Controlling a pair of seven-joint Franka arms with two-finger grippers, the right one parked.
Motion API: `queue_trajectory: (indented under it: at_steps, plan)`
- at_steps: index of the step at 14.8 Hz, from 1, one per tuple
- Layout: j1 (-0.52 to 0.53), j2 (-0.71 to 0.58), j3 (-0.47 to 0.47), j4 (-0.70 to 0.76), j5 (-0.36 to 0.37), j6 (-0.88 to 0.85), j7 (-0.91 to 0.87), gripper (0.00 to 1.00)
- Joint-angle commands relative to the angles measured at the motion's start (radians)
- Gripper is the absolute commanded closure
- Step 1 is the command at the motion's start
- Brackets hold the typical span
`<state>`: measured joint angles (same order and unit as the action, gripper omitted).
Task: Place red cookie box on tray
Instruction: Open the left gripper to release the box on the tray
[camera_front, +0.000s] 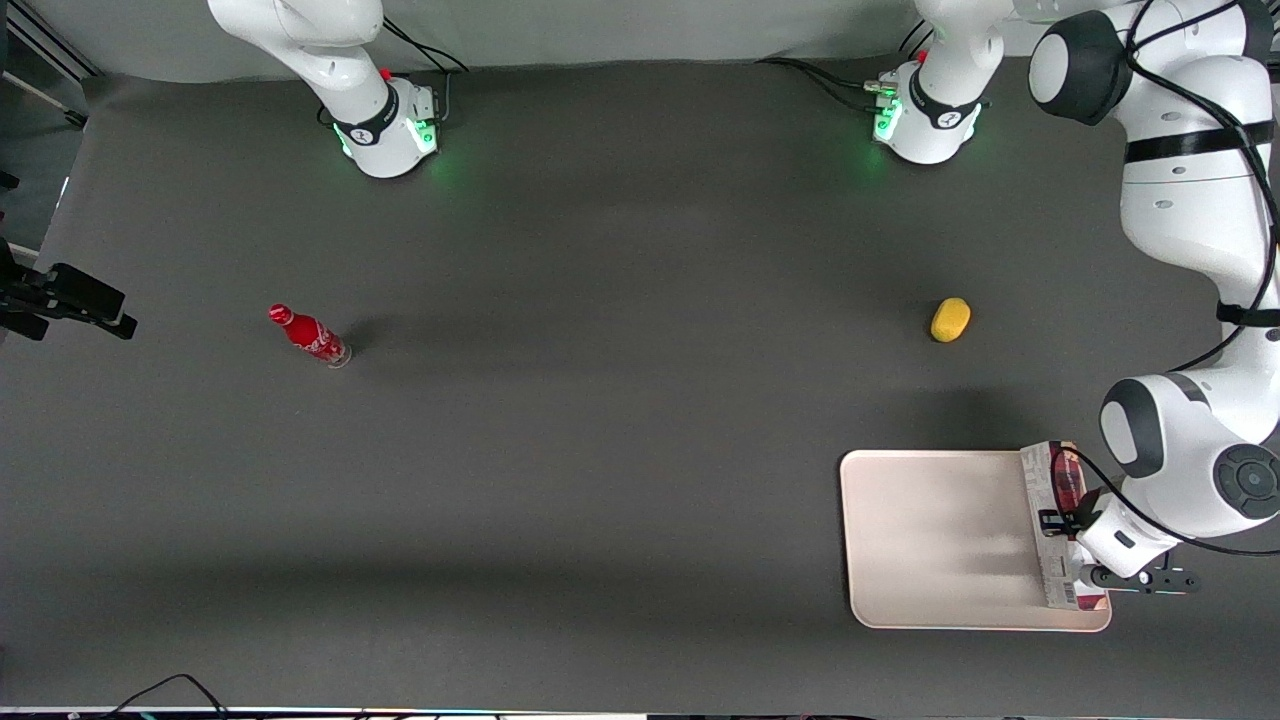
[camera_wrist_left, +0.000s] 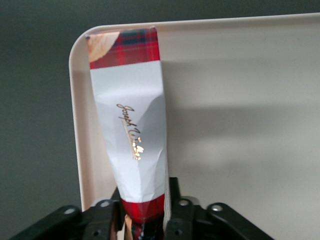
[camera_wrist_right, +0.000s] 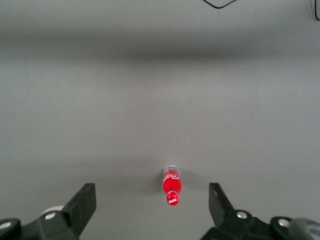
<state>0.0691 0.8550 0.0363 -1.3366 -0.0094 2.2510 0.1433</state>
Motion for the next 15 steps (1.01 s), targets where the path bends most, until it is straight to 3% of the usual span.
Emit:
queue_trajectory:
  at_steps: [1,8,15]
  plan:
    - [-0.006,0.013,0.008,0.013,-0.012,0.015,0.013,0.0]
    - [-0.006,-0.002,0.007,0.019,-0.012,-0.01,0.005,0.0]
    - [-0.02,-0.258,0.001,0.017,0.006,-0.278,-0.004,0.0]
